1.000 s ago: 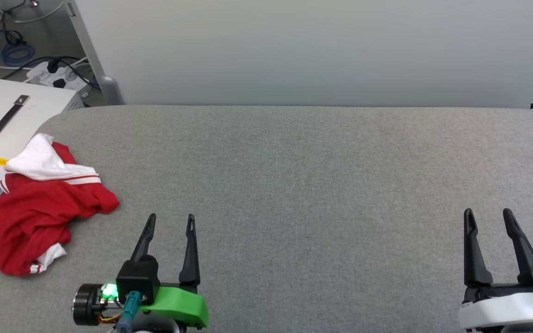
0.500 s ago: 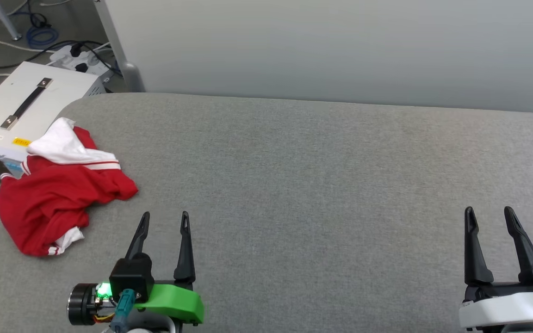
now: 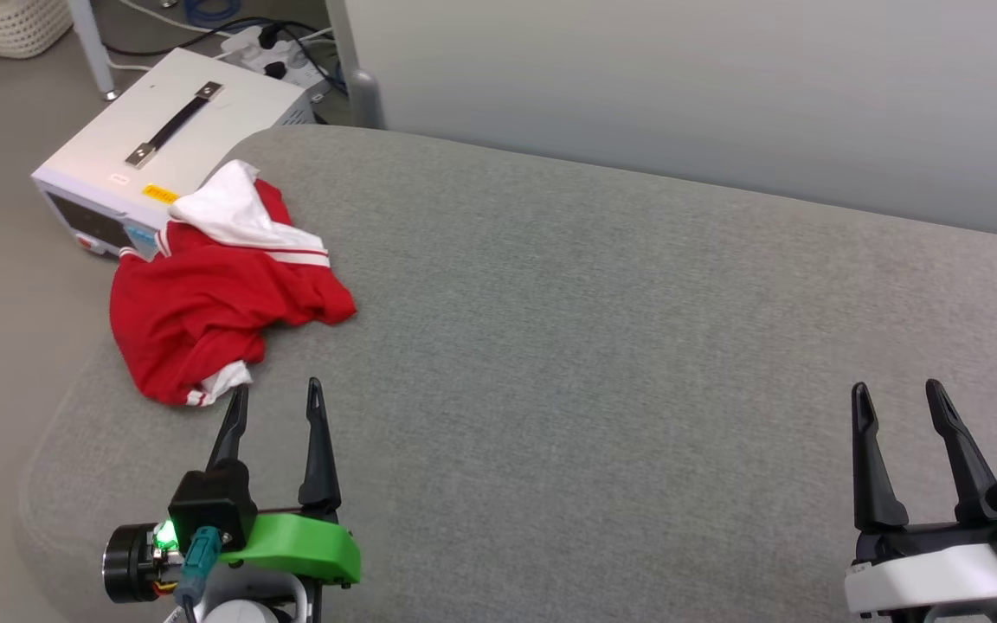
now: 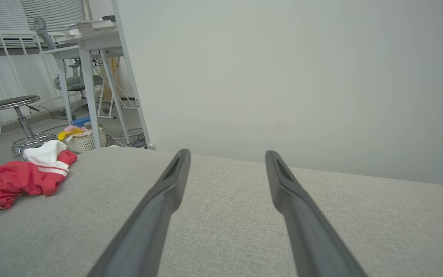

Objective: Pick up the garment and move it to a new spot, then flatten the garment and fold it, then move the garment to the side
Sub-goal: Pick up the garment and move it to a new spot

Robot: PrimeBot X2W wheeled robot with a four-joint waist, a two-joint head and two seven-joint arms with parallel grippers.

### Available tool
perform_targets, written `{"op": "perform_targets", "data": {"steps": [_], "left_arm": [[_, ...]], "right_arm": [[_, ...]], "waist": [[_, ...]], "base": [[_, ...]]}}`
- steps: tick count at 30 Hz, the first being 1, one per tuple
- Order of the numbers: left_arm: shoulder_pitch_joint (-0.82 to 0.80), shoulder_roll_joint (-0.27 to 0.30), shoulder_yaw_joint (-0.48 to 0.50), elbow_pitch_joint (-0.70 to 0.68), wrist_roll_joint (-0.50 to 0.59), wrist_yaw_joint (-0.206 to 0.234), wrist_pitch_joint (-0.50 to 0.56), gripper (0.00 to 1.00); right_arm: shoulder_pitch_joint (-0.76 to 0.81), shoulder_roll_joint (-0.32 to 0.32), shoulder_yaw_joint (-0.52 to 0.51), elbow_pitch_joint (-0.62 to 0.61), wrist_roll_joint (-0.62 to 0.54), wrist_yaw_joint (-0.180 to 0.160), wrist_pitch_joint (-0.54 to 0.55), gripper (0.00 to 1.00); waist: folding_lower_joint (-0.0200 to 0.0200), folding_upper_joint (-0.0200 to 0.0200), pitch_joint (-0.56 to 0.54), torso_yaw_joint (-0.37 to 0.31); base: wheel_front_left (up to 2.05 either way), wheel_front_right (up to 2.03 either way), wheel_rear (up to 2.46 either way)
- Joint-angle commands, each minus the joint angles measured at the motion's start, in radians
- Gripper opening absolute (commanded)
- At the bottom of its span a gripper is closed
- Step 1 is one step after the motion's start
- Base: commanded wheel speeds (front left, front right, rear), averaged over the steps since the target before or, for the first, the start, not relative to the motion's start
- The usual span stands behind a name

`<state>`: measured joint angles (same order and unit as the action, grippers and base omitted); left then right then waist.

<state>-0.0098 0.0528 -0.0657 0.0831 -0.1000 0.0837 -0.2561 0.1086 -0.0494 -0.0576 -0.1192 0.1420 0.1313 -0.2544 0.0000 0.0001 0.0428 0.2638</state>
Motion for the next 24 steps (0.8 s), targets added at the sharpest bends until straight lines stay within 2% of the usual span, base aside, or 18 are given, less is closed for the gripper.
{"op": "perform_targets", "data": {"steps": [1, 14, 24], "left_arm": [[-0.015, -0.003, 0.004, -0.001, -0.01, 0.005, -0.006, 1.0], [-0.01, -0.003, 0.038, 0.006, -0.055, 0.015, -0.006, 1.0], [-0.002, -0.003, 0.066, 0.009, -0.064, 0.013, -0.006, 1.0]], "right_arm": [[-0.014, -0.001, 0.005, -0.007, -0.013, -0.001, -0.007, 1.0], [-0.023, -0.001, 0.033, -0.013, -0.034, -0.001, -0.007, 1.0], [-0.022, -0.001, 0.042, -0.011, -0.038, -0.001, -0.007, 1.0]], "waist": [[0.0, -0.0001, 0.019, 0.075], [0.0, -0.0001, 0.035, 0.239], [0.0, -0.0001, 0.032, 0.289]], "base": [[0.0, 0.0, 0.0], [0.0, 0.0, 0.0], [0.0, 0.0, 0.0]]}}
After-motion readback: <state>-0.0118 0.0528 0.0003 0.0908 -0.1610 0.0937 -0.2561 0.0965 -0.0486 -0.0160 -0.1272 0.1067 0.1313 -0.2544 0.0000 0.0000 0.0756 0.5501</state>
